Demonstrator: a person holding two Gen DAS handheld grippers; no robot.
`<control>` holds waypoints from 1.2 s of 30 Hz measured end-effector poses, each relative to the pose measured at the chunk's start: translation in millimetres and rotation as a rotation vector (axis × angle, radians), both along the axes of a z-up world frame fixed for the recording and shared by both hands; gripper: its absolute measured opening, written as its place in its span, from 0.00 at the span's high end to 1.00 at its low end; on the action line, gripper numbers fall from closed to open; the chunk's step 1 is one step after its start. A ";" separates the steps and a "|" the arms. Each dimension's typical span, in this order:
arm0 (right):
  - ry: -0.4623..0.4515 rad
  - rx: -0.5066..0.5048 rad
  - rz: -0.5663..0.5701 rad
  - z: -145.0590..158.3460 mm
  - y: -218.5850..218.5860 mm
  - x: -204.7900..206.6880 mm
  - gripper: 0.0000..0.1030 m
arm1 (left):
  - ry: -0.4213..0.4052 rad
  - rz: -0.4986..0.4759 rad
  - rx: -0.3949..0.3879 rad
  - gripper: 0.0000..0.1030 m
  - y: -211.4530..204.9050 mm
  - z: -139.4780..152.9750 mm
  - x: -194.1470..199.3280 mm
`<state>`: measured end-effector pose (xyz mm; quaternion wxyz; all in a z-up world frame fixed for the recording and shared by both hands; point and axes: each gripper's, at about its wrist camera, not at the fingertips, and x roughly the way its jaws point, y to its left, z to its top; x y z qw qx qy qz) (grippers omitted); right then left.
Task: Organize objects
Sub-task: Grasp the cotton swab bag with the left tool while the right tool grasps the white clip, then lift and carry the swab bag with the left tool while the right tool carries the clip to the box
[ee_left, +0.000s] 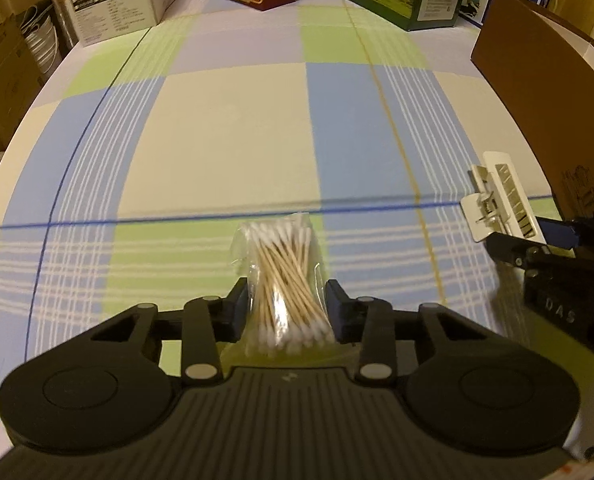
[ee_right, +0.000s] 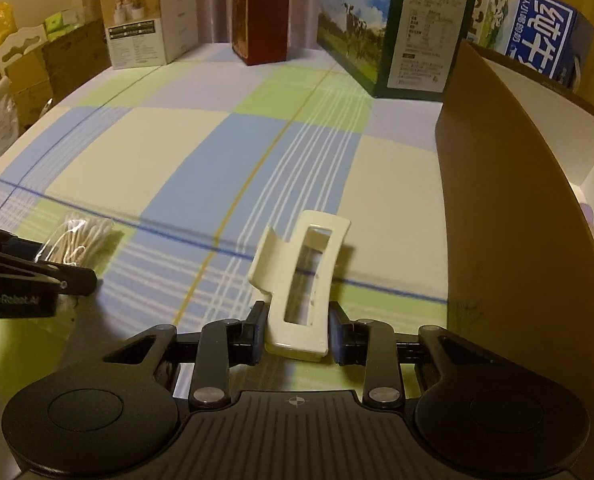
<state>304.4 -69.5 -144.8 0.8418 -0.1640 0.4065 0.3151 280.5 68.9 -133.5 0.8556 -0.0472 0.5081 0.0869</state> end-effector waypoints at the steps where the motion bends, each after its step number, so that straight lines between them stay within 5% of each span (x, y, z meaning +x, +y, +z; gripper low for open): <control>1: 0.010 0.005 0.002 0.5 -3.6 -3.1 0.72 | 0.002 0.001 -0.004 0.67 0.9 0.5 -3.0; 11: 0.097 0.022 0.049 9.1 -59.1 -57.7 0.72 | 0.025 -0.039 -0.034 0.67 -9.7 5.5 -55.8; 20: 0.149 0.006 0.025 17.0 -104.5 -87.8 0.72 | 0.049 -0.213 -0.055 0.67 -48.4 8.5 -95.5; 22: 0.160 0.013 0.013 18.0 -108.7 -89.4 0.66 | 0.052 -0.210 -0.062 0.65 -51.9 8.6 -96.9; 25: 0.149 0.035 -0.001 21.3 -110.0 -91.5 0.44 | 0.059 -0.192 -0.061 0.58 -54.8 7.4 -94.5; 31: 0.126 0.052 0.008 24.7 -102.8 -93.8 0.44 | 0.064 -0.142 -0.070 0.55 -59.2 7.6 -91.2; 36: 0.116 0.051 -0.010 20.7 -95.4 -90.0 0.45 | 0.071 -0.135 -0.052 0.64 -63.1 9.0 -90.6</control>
